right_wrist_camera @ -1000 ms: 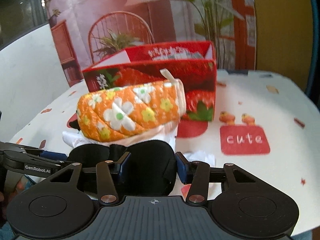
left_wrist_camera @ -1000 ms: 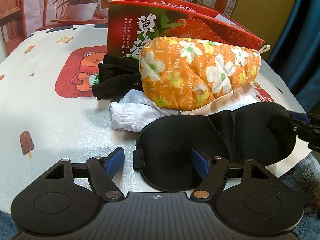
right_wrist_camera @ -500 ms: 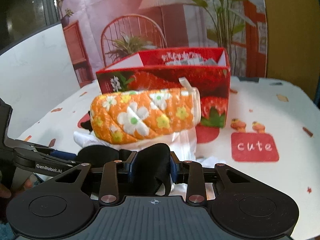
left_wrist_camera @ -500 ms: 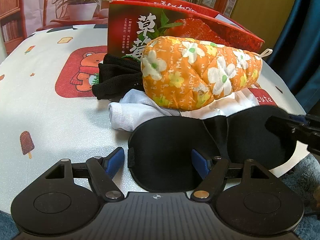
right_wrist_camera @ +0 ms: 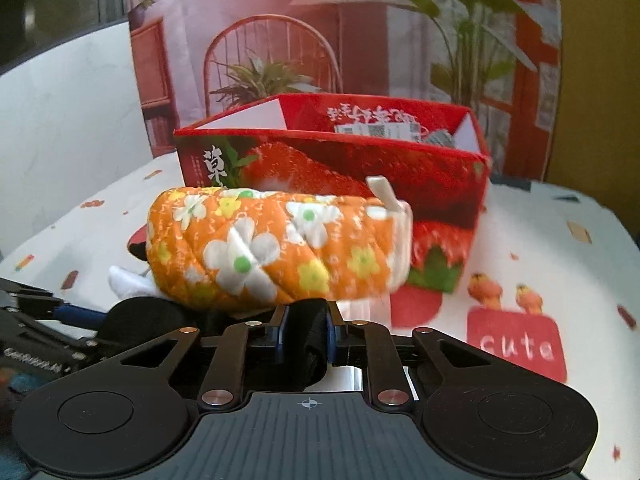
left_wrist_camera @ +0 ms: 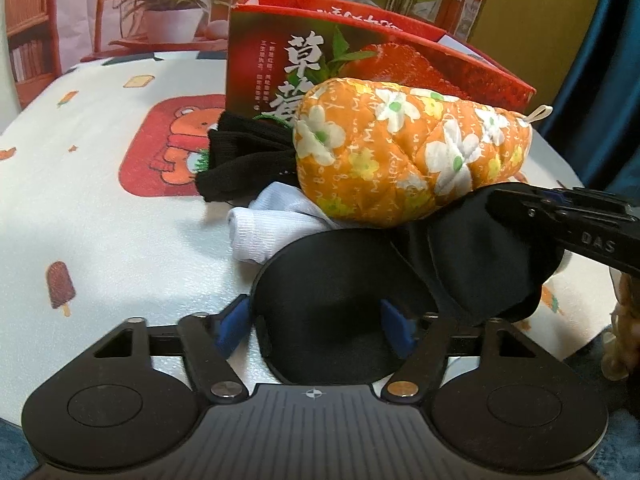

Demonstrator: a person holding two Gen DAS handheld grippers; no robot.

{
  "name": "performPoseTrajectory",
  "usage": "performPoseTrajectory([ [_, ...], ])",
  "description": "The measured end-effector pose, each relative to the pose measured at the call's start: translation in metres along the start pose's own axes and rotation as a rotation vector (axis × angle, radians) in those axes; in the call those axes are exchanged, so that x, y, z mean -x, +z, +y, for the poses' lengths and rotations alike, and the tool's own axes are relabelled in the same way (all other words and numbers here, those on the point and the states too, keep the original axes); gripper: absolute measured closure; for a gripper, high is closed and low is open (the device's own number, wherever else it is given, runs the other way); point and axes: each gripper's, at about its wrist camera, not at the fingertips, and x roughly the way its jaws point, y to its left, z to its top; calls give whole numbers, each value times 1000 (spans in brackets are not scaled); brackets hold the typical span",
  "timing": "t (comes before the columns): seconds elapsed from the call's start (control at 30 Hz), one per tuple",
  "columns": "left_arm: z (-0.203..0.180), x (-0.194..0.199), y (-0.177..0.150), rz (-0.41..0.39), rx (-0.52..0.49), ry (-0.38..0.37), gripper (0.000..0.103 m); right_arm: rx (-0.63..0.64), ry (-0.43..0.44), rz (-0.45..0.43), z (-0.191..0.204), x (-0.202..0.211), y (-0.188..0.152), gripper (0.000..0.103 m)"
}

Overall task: Organize soft objects
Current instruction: 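Close the right gripper on the black eye mask while the left gripper hovers over it, then close the left gripper on the eye mask strap while the right gripper holds it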

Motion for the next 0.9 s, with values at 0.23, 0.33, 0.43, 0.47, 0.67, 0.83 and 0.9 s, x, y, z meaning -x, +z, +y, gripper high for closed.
performPoseTrajectory([
  [0.23,1,0,0,-14,-12,43,53,-101,41,12,-14,-9,-14,80],
  [0.33,0,-2,2,-12,-18,51,53,-170,75,13,-23,-3,-18,70],
  [0.43,1,-2,2,-11,-12,50,53,-209,103,20,-27,6,-19,66],
  [0.47,1,-2,3,-11,-11,50,53,-221,109,23,-28,8,-20,65],
  [0.67,1,-3,3,-9,-5,50,53,-272,111,64,-33,19,-23,61],
  [0.83,2,-3,3,-10,2,44,53,-286,112,92,-32,20,-26,62],
  [0.9,3,-2,3,-10,6,41,53,-278,101,105,-31,19,-25,66],
])
